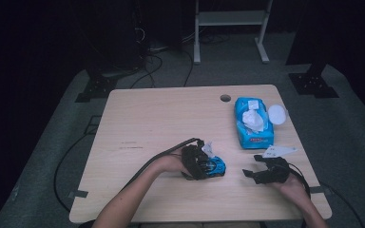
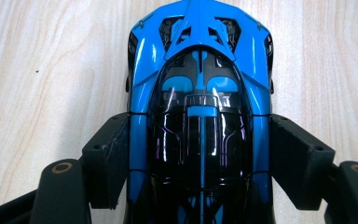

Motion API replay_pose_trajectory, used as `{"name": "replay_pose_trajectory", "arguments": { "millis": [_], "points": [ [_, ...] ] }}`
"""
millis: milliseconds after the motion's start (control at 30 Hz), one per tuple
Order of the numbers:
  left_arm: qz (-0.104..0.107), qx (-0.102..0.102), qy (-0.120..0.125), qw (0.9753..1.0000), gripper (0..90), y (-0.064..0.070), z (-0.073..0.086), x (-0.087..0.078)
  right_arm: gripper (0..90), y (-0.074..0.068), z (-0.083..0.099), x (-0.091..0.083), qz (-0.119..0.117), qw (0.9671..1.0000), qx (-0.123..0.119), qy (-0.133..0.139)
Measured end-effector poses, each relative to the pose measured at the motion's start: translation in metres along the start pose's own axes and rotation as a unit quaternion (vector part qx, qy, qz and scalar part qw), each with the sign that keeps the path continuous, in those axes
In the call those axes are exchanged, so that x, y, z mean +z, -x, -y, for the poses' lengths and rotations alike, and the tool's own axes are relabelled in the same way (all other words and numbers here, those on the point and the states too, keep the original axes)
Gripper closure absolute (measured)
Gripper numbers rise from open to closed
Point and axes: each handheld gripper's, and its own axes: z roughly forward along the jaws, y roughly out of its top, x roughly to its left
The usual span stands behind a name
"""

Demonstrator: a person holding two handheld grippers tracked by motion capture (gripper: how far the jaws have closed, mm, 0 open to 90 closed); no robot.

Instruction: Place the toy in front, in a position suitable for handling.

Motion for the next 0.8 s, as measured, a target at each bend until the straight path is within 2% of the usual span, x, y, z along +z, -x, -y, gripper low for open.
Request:
{"name": "replay_pose_trajectory", "arguments": {
  "millis": [433, 700, 800],
  "points": [
    [0.004, -0.002, 0.0, 1.0, 27.1, -0.001, 0.001, 0.001, 19.5, 0.001, 0.0, -0.002, 0.003, 1.0, 0.0, 0.003],
    [0.005, -0.014, 0.03, 0.9994, 21.5, -0.003, 0.001, -0.009, 19.5, 0.001, -0.002, -0.003, 0.009, 0.9999, 0.001, 0.008],
    [0.004, -0.016, 0.032, 0.9993, 19.7, -0.003, 0.001, -0.011, 19.5, 0.001, -0.003, -0.003, 0.013, 0.9998, 0.0, 0.011]
  ]
}}
